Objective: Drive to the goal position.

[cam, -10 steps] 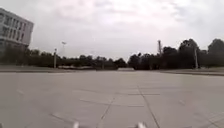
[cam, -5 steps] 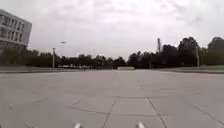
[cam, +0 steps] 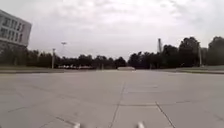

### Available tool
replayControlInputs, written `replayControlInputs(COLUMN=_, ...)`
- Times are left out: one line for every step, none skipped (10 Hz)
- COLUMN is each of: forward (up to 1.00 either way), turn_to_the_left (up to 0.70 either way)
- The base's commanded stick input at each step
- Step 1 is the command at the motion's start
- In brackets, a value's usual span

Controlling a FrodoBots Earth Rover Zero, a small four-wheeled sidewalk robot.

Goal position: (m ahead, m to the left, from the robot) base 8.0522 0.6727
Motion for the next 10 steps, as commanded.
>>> replayControlInputs(forward=0.85, turn_to_the_left=0.00)
replayControlInputs(forward=0.85, turn_to_the_left=0.00)
replayControlInputs(forward=0.85, turn_to_the_left=0.00)
replayControlInputs(forward=0.85, turn_to_the_left=0.00)
replayControlInputs(forward=0.85, turn_to_the_left=0.00)
replayControlInputs(forward=0.85, turn_to_the_left=0.00)
replayControlInputs(forward=0.85, turn_to_the_left=0.00)
replayControlInputs(forward=0.85, turn_to_the_left=0.00)
replayControlInputs(forward=0.85, turn_to_the_left=0.00)
replayControlInputs(forward=0.85, turn_to_the_left=0.00)
